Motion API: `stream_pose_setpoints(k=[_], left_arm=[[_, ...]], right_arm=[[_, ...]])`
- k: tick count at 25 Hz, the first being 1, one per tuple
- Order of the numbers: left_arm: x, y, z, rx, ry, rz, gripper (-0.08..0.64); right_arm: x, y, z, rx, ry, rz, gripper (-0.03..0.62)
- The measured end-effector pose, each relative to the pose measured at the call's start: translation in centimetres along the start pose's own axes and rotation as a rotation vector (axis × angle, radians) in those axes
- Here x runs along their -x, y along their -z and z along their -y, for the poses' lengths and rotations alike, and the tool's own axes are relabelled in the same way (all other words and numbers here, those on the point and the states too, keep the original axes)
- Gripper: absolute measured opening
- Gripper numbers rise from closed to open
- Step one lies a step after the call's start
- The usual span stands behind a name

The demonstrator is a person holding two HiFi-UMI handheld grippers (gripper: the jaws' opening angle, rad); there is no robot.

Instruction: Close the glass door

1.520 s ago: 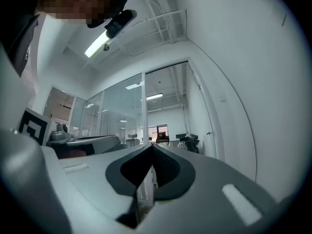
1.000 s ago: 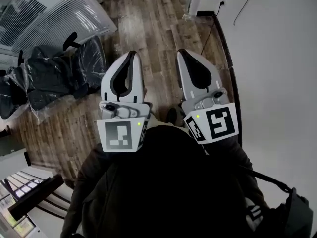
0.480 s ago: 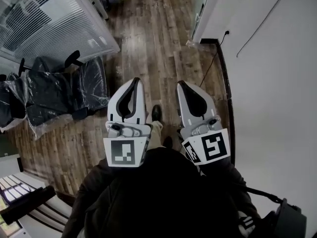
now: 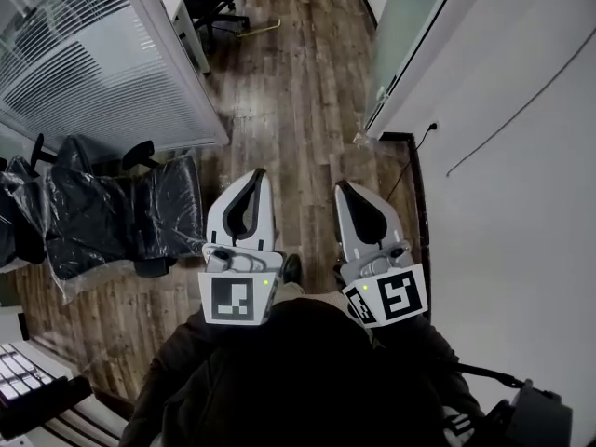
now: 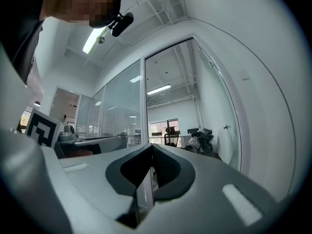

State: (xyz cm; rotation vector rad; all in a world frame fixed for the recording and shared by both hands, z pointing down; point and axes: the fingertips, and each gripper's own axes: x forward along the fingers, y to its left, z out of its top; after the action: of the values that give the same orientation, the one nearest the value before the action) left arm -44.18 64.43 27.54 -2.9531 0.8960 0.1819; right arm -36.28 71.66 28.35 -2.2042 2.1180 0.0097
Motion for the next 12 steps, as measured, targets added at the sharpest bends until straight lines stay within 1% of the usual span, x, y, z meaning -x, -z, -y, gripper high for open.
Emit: stream_pose_setpoints(k=[3, 7, 12], left_arm=[[-2.4, 0.1, -1.5, -0.003, 0.001, -0.006, -0.003], [-5.8, 0.8, -2.2, -0.014, 0.017, -0.016, -0.003], [-10.2, 2.4, -4.4, 0.002, 0.022, -0.027, -0.003]], right_arm=[[-3.0, -0.7, 1.0, 0.006, 0.0, 0.0, 0.003], [-5.7, -1.2, 3.8, 0.009, 0.016, 0.01, 0.003], [-9.8, -0.3, 6.5, -0.004, 0.029, 0.007, 0.003]])
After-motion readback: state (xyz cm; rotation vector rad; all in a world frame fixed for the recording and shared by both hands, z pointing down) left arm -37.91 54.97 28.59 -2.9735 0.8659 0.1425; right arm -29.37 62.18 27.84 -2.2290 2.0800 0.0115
